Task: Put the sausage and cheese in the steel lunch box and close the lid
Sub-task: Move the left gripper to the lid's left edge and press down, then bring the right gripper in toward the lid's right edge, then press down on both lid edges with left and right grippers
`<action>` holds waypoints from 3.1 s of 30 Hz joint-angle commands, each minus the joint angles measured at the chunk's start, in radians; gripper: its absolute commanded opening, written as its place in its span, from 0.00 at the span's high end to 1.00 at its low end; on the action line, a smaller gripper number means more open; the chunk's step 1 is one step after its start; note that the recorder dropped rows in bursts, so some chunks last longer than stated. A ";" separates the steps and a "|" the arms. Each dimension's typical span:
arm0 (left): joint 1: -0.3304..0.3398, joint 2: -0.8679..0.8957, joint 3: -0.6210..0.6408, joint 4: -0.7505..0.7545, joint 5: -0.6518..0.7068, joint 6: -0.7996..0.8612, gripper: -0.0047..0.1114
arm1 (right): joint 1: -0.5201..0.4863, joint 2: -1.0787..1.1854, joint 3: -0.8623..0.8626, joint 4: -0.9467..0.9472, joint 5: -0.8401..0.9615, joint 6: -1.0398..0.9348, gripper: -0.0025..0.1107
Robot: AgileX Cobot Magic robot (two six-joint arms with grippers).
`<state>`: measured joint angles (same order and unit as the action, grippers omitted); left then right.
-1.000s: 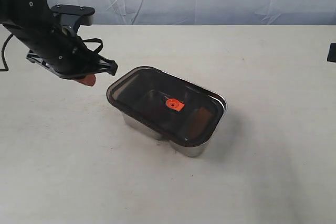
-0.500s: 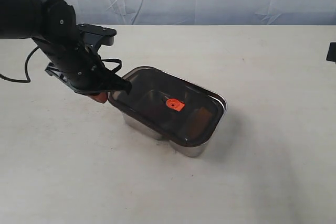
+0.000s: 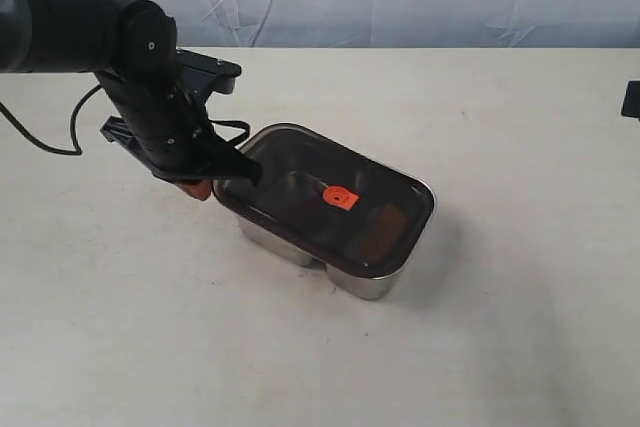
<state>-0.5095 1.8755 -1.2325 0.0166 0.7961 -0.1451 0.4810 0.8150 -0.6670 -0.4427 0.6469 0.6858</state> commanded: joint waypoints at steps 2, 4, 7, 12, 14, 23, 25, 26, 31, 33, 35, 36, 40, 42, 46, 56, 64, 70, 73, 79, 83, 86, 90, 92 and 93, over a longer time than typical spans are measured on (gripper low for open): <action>-0.011 0.025 -0.007 -0.017 0.005 -0.004 0.96 | -0.004 -0.002 0.004 -0.005 -0.010 -0.004 0.57; -0.011 0.025 -0.007 -0.026 0.001 -0.004 0.96 | -0.004 -0.002 0.004 -0.005 -0.010 -0.004 0.57; -0.011 0.025 -0.007 -0.026 -0.005 -0.004 0.96 | -0.004 -0.002 0.004 -0.003 -0.010 -0.004 0.57; -0.011 0.025 -0.007 -0.044 -0.012 -0.004 0.96 | -0.004 -0.002 0.004 0.007 -0.017 -0.004 0.57; -0.011 0.025 -0.007 -0.044 -0.012 -0.003 0.96 | -0.004 -0.002 0.004 0.023 -0.029 -0.006 0.57; -0.011 0.025 -0.007 -0.022 -0.007 -0.002 0.96 | -0.002 0.112 0.004 0.140 -0.139 -0.089 0.57; -0.011 0.020 -0.007 -0.017 -0.009 -0.002 0.96 | -0.002 0.158 0.004 0.158 -0.188 -0.092 0.57; -0.011 0.018 -0.007 -0.017 -0.009 -0.002 0.96 | -0.002 0.173 0.004 0.159 -0.196 -0.092 0.57; -0.011 0.018 -0.007 -0.055 -0.049 -0.001 0.96 | -0.002 0.257 0.004 0.168 -0.231 -0.092 0.57; -0.011 0.018 -0.007 -0.055 -0.045 -0.001 0.96 | -0.002 0.259 0.004 0.168 -0.239 -0.092 0.57; -0.011 0.018 -0.007 -0.055 -0.048 -0.001 0.96 | -0.002 0.259 0.004 0.168 -0.240 -0.092 0.57; -0.011 0.018 -0.007 -0.055 -0.052 -0.001 0.96 | -0.002 0.259 0.004 0.168 -0.240 -0.092 0.57; -0.011 0.016 -0.007 -0.007 -0.006 -0.003 0.96 | -0.002 0.259 0.004 0.168 -0.229 -0.094 0.57; -0.009 0.016 -0.007 0.026 0.015 -0.013 0.96 | -0.002 0.259 0.004 0.168 -0.229 -0.094 0.57; -0.009 0.014 -0.007 0.104 0.024 -0.078 0.96 | -0.002 0.259 0.004 0.168 -0.229 -0.094 0.57; -0.009 -0.095 -0.007 0.184 -0.079 -0.140 0.96 | -0.002 0.261 0.004 0.183 -0.288 -0.096 0.68; -0.011 -0.148 -0.007 -0.139 -0.204 0.176 0.96 | 0.000 0.375 -0.014 0.298 -0.451 -0.191 0.98; -0.011 -0.118 -0.007 -0.262 -0.259 0.254 0.96 | 0.091 0.531 -0.106 0.361 -0.434 -0.287 0.98; -0.011 -0.099 -0.007 -0.266 -0.257 0.258 0.96 | 0.122 0.604 -0.152 0.360 -0.423 -0.287 0.98; -0.011 -0.054 -0.007 -0.273 -0.253 0.261 0.96 | 0.129 0.719 -0.180 0.377 -0.417 -0.287 0.98; -0.011 -0.026 -0.007 -0.283 -0.249 0.261 0.96 | 0.129 0.770 -0.180 0.394 -0.417 -0.290 0.98; -0.011 -0.011 -0.007 -0.315 -0.248 0.287 0.96 | 0.131 0.807 -0.180 0.394 -0.418 -0.289 0.98; -0.011 0.020 -0.007 -0.357 -0.248 0.314 0.96 | 0.138 0.850 -0.180 0.406 -0.418 -0.289 0.98; -0.011 0.035 -0.007 -0.367 -0.245 0.320 0.96 | 0.145 0.870 -0.180 0.405 -0.418 -0.289 0.98; -0.011 0.039 -0.007 -0.369 -0.245 0.320 0.96 | 0.147 0.878 -0.180 0.405 -0.418 -0.289 0.98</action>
<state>-0.5161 1.8914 -1.2364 -0.3341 0.5405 0.1639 0.6217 1.6749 -0.8401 -0.0420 0.2279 0.4061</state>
